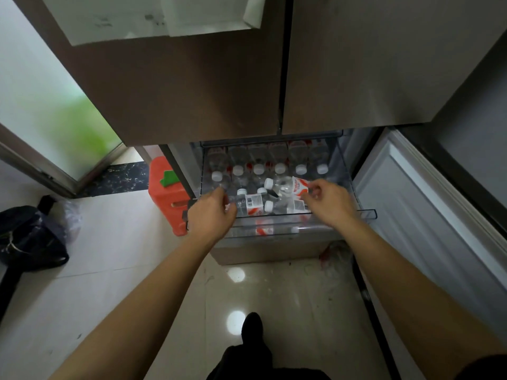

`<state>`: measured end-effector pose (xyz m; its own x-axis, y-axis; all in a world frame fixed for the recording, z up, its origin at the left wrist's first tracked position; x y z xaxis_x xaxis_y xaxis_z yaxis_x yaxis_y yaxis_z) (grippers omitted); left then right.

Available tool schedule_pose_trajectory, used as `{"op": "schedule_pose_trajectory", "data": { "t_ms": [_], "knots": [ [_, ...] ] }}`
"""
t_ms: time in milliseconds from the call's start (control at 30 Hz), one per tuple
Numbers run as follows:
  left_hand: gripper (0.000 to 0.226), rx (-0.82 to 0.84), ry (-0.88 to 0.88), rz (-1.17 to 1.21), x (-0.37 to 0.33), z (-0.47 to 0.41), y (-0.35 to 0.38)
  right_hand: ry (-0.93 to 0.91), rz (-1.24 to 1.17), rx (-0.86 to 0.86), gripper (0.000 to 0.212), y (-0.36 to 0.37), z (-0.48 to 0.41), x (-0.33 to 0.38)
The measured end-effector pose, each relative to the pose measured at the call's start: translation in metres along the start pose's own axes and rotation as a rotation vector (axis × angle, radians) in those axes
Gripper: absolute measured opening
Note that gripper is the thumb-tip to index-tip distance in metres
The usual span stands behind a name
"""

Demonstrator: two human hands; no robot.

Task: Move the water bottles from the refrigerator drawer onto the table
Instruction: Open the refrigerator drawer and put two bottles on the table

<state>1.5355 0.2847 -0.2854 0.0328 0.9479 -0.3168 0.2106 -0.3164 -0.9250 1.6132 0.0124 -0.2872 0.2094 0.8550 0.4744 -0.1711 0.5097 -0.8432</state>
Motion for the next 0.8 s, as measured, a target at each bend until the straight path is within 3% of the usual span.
{"op": "schedule_pose_trajectory", "data": {
  "t_ms": [100, 167, 300, 433, 667, 800],
  "knots": [
    [0.055, 0.36, 0.049, 0.052, 0.007, -0.029, 0.031, 0.009, 0.124, 0.182, 0.06, 0.024, -0.031, -0.002],
    [0.075, 0.574, 0.023, 0.075, 0.012, -0.043, 0.051, 0.013, 0.198, 0.265, 0.065, 0.037, -0.047, -0.004],
    [0.091, 0.815, 0.053, 0.021, 0.018, -0.066, 0.091, 0.03, 0.202, 0.234, 0.074, 0.05, -0.075, 0.0],
    [0.085, 0.861, 0.068, -0.099, 0.014, -0.079, 0.11, 0.053, 0.232, 0.368, 0.102, 0.074, -0.095, 0.004],
    [0.095, 0.99, -0.015, -0.172, 0.012, -0.09, 0.125, 0.149, 0.232, 0.384, 0.108, 0.098, -0.112, 0.005],
    [0.085, 0.917, -0.02, -0.134, 0.014, -0.09, 0.124, 0.141, 0.176, 0.366, 0.104, 0.097, -0.108, 0.006]
  ]
}}
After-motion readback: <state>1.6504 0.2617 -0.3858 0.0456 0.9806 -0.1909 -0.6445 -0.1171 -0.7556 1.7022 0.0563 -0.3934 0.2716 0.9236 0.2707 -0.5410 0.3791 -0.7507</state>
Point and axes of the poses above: each hand's wrist, its own z-axis away from the middle knuckle, its own y-axis out of the palm, x = y × z, the point moved 4 cm from there along -z, towards the middle knuckle, and after that the axes turned 13 degrees about y, right-handed, at the moved point
